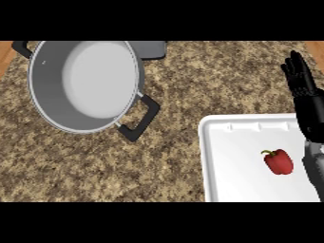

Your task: Pick the bell pepper from the tray and place it in the pot

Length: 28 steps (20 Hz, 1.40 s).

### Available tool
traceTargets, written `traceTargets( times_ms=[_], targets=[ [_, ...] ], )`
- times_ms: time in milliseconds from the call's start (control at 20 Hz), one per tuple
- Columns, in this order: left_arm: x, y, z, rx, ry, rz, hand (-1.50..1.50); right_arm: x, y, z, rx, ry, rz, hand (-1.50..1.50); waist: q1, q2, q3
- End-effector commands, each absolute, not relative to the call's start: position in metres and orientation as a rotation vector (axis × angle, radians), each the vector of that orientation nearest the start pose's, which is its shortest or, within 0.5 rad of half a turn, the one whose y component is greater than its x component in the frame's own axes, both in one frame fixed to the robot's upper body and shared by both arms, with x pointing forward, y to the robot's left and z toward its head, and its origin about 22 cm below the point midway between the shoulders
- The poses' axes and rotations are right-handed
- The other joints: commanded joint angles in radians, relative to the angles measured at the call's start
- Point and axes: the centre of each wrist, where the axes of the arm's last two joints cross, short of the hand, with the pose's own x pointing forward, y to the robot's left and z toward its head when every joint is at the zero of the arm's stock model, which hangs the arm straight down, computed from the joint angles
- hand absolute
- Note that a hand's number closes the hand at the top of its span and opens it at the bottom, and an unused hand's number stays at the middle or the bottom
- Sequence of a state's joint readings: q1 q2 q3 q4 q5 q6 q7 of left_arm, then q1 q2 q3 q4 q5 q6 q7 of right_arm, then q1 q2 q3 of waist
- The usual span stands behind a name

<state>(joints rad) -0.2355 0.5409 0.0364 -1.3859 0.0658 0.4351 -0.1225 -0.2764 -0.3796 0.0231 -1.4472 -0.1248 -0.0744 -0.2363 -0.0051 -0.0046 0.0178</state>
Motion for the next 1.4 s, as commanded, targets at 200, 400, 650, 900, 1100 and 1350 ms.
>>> traceTargets(
  times_ms=[200,400,650,900,1100,1350],
  targets=[
    [0.263,0.368,0.032,0.674,-1.392,-0.134,0.0,0.262,-0.28,0.046,-0.116,-1.888,0.495,1.5,-0.008,-0.002,-0.017],
    [0.243,0.356,-0.011,0.588,-1.182,-0.032,0.0,0.261,-0.323,0.055,-0.813,-2.056,0.261,-1.5,-0.075,-0.01,-0.014],
    [0.258,0.343,0.021,0.543,-1.156,-0.077,0.0,0.192,-0.294,0.0,-0.87,-2.121,0.366,-1.5,-0.019,-0.003,-0.016],
    [0.254,0.343,0.021,0.563,-1.148,-0.097,0.0,0.138,-0.295,0.021,-0.948,-1.997,0.527,-1.5,-0.014,-0.001,-0.019],
    [0.262,0.337,0.028,0.533,-1.162,-0.086,0.0,0.114,-0.316,0.036,-1.104,-1.747,0.662,-1.5,-0.019,0.0,-0.021],
    [0.255,0.334,0.02,0.546,-1.147,-0.092,0.0,0.089,-0.301,0.055,-1.127,-1.478,0.843,-1.5,-0.008,0.003,-0.023]
  ],
)
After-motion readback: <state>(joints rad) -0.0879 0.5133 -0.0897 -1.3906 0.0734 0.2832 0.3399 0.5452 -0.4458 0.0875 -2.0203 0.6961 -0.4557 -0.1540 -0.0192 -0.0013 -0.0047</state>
